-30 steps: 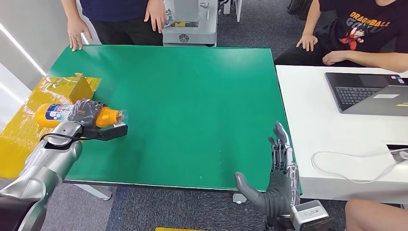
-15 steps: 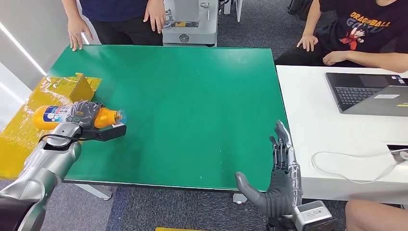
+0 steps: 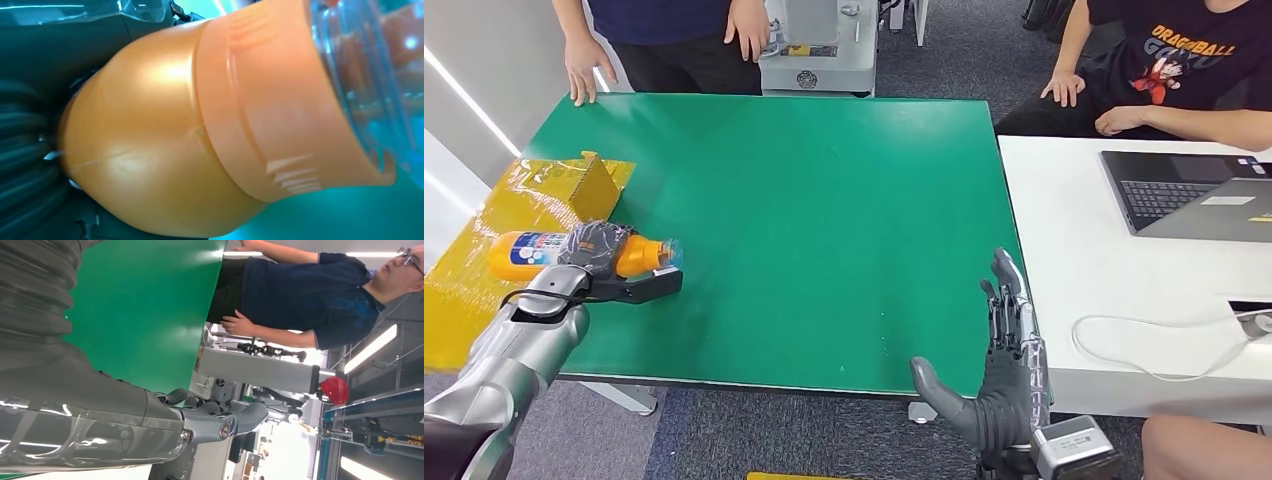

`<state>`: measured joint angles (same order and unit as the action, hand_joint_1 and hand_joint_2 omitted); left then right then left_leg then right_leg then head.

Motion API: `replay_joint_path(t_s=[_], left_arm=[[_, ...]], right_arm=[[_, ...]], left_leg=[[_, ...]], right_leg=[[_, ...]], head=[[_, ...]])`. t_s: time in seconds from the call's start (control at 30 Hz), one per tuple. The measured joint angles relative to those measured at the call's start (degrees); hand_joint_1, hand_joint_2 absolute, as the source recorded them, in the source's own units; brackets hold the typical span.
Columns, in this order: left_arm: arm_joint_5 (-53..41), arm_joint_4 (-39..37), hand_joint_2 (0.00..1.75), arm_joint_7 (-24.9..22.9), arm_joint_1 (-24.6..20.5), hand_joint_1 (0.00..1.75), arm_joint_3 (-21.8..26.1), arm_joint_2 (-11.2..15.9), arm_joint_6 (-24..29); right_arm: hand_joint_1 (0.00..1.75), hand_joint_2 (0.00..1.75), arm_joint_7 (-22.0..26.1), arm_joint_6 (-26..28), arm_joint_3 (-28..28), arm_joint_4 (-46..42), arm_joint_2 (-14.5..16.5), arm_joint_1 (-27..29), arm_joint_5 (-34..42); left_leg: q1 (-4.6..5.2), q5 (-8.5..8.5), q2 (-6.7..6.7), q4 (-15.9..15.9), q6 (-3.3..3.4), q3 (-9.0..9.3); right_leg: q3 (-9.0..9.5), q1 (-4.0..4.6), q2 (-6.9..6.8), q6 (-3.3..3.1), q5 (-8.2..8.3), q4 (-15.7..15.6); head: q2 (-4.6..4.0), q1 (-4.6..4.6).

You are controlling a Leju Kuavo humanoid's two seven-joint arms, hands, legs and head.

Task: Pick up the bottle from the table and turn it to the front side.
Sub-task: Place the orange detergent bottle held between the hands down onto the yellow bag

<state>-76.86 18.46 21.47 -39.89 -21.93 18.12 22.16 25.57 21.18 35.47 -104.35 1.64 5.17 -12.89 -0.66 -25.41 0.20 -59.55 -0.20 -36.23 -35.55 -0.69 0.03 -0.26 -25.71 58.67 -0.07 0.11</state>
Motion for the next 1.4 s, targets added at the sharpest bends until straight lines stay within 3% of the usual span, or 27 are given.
replay_joint_path(t_s=[0.43,0.47,0.57,0.6,0.63,1.4], left_arm=[[-0.57,-0.02,1.75,0.07,0.04,1.75,0.01,-0.04,-0.05],[-0.56,-0.02,1.75,0.06,0.05,1.58,0.0,-0.04,-0.06],[-0.55,-0.02,1.75,0.05,0.07,0.32,0.0,-0.06,-0.13],[-0.58,-0.02,1.75,0.03,0.07,0.06,0.01,-0.09,-0.16],[-0.64,-0.02,1.75,-0.05,0.07,0.0,0.01,-0.13,-0.19],[-1.38,-0.02,1.75,-0.97,0.04,0.0,0.01,-0.95,-0.47]], right_arm=[[0.0,1.75,0.02,0.0,-0.15,0.01,0.0,-0.15,-0.33],[0.0,1.75,-0.01,-0.03,-0.2,0.01,0.0,-0.15,-0.35],[0.0,1.75,-0.08,-0.1,-0.4,0.01,0.0,-0.16,-0.49],[0.0,1.75,-0.12,-0.11,-0.47,0.01,0.0,-0.17,-0.57],[0.0,1.75,-0.19,-0.11,-0.53,0.0,0.01,-0.19,-0.68],[0.0,1.75,-0.25,0.76,-0.86,-0.02,0.02,-0.15,-1.01]], left_leg=[[0.0,0.0,0.01,0.0,0.0,0.0],[0.0,0.0,0.01,0.0,0.0,0.0],[0.0,0.0,0.01,0.0,0.0,0.0],[0.0,0.0,0.01,0.0,0.0,0.0],[0.0,0.0,0.0,0.0,0.0,0.0],[0.0,0.01,0.01,0.0,0.0,0.02]], right_leg=[[0.0,0.0,0.01,0.0,0.0,0.0],[0.0,0.0,0.01,0.0,0.0,0.0],[0.0,0.0,0.01,0.0,0.0,0.0],[0.0,0.0,0.01,0.0,0.0,0.0],[0.0,0.0,0.01,0.0,0.0,0.0],[0.01,0.0,0.01,0.0,0.01,0.0]], head=[[0.0,0.0],[0.0,0.0],[0.0,0.0],[0.0,0.0],[0.0,0.0],[0.0,0.0]])
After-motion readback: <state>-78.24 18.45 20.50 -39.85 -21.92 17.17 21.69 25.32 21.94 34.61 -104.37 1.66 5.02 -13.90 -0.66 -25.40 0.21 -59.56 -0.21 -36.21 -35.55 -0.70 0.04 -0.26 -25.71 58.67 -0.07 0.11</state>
